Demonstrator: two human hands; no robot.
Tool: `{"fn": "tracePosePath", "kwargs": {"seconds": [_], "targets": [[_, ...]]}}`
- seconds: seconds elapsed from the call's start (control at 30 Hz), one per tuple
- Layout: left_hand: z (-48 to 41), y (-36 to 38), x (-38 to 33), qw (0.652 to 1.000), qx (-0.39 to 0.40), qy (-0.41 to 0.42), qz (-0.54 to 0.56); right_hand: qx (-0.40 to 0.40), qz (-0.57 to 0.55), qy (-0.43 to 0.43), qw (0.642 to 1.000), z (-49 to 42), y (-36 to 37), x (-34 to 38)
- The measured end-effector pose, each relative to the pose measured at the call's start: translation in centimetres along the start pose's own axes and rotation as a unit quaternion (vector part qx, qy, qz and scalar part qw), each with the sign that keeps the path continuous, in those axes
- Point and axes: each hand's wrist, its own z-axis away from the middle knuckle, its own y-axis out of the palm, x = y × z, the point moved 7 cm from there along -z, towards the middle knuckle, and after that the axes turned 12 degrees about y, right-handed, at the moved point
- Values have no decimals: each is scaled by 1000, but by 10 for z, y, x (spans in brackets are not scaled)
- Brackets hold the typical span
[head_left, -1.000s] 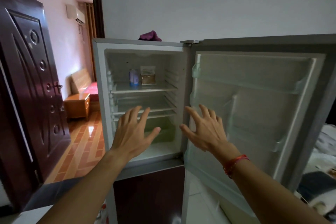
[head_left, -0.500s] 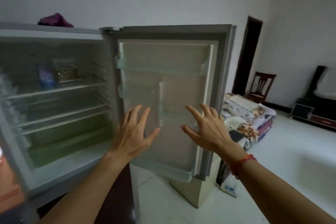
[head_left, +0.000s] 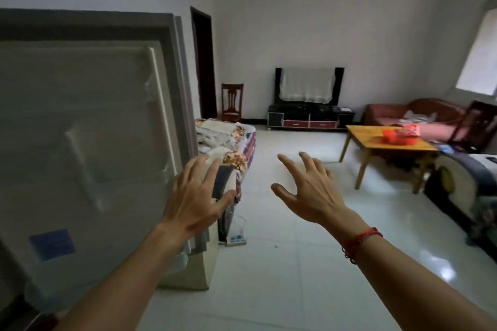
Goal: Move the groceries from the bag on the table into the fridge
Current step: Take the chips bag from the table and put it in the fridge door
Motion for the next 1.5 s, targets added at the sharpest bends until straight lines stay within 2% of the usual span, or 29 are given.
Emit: {"fn": "tracePosePath", "kwargs": {"seconds": [0.3,0.57,0.73,1.23,1.5], "targets": [[-58,58,-148,984,5,141,109,-56,97,184,976,77,-64,-159],[-91,82,-282,956,0,239,173,-85,147,277,946,142,-111,-270],[-104,88,-342,942,-7,273,194,-95,155,310,933,165,-130,-319],[-145,118,-396,944,1,279,178,-81,130,317,936,146,-131,-390],[-187,155,-408,945,9,277,175,-76,129,312,938,99,-118,-425]]}}
